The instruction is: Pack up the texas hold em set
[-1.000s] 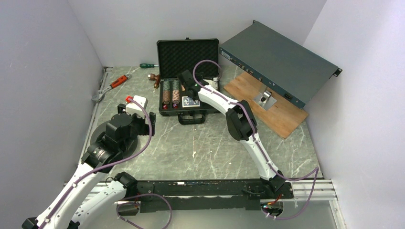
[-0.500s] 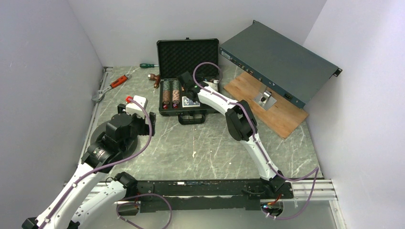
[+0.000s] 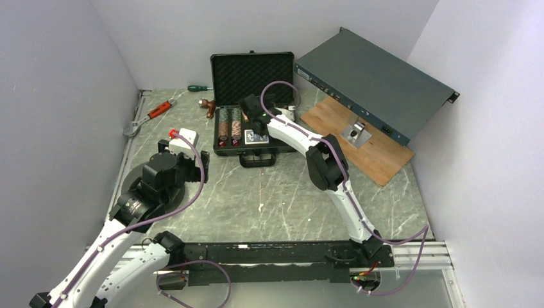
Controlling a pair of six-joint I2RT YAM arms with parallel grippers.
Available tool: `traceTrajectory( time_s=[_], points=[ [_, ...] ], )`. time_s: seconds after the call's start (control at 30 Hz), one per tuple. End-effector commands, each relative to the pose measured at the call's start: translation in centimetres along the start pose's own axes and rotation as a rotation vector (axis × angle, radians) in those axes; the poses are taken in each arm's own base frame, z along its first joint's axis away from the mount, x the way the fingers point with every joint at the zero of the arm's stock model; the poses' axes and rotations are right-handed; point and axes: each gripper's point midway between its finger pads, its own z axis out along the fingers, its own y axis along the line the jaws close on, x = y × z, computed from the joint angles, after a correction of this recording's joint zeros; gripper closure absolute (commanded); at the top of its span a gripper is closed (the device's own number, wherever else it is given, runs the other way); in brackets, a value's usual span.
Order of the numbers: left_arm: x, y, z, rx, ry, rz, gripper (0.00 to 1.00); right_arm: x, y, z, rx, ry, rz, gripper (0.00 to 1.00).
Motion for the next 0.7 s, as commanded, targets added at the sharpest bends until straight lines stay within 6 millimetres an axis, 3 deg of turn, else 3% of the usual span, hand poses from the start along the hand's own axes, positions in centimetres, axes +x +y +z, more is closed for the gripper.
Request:
traceTrajectory(
  time_s=[0.0, 0.37, 0.47, 0.67],
  points=[
    [-0.8, -0.1, 0.3, 0.002, -0.031, -0.014, 0.12, -1.8, 0.4, -2.8, 0.036, -0.023, -0.063, 0.01],
    [-0.3, 0.4, 0.8, -0.034, -0.015, -0.004, 0.12, -2.4, 1.8, -5.5, -0.008, 0.024, -0.104, 0.0],
    [-0.1, 0.4, 1.0, -0.041, -0.008, -0.002, 0.12, -3.8, 2.1, -6.8, -0.027, -0.003, -0.186, 0.0],
    [0.5, 0.3, 1.6, -0.046, 0.021, 0.011, 0.1, -8.5, 0.7, -10.4, -0.03, -0.105, -0.33, 0.0]
  ],
)
